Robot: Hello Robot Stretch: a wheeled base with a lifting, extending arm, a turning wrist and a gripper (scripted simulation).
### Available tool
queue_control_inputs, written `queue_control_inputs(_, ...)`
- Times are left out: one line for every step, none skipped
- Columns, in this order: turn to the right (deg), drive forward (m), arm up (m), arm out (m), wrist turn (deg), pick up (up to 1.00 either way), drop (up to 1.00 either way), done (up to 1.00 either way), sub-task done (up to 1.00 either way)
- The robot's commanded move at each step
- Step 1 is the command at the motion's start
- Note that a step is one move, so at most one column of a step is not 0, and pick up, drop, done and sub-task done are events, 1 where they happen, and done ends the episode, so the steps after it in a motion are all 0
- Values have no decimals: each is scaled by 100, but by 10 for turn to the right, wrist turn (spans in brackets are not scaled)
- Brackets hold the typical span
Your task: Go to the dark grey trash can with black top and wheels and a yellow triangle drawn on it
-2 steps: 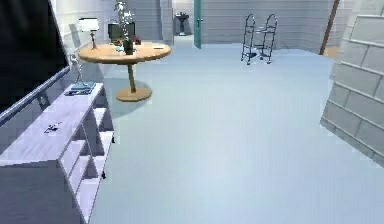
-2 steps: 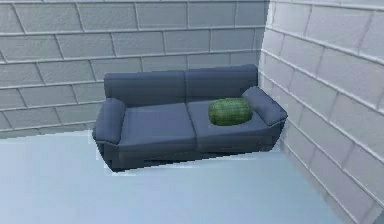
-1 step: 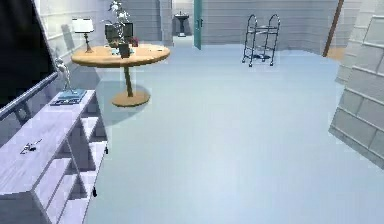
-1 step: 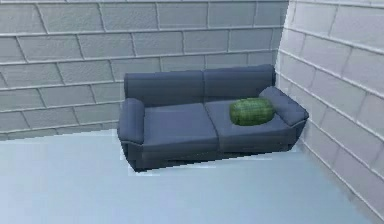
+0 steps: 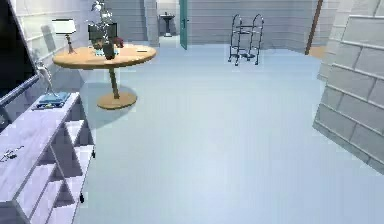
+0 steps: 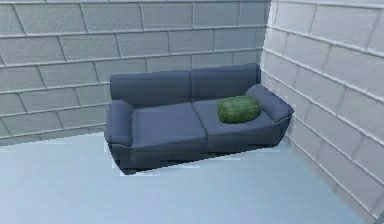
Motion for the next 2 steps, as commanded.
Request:
queue_control_inputs(0, 100, 0, 0, 0, 0, 0, 0, 0)
queue_control_inputs(0, 100, 0, 0, 0, 0, 0, 0, 0)
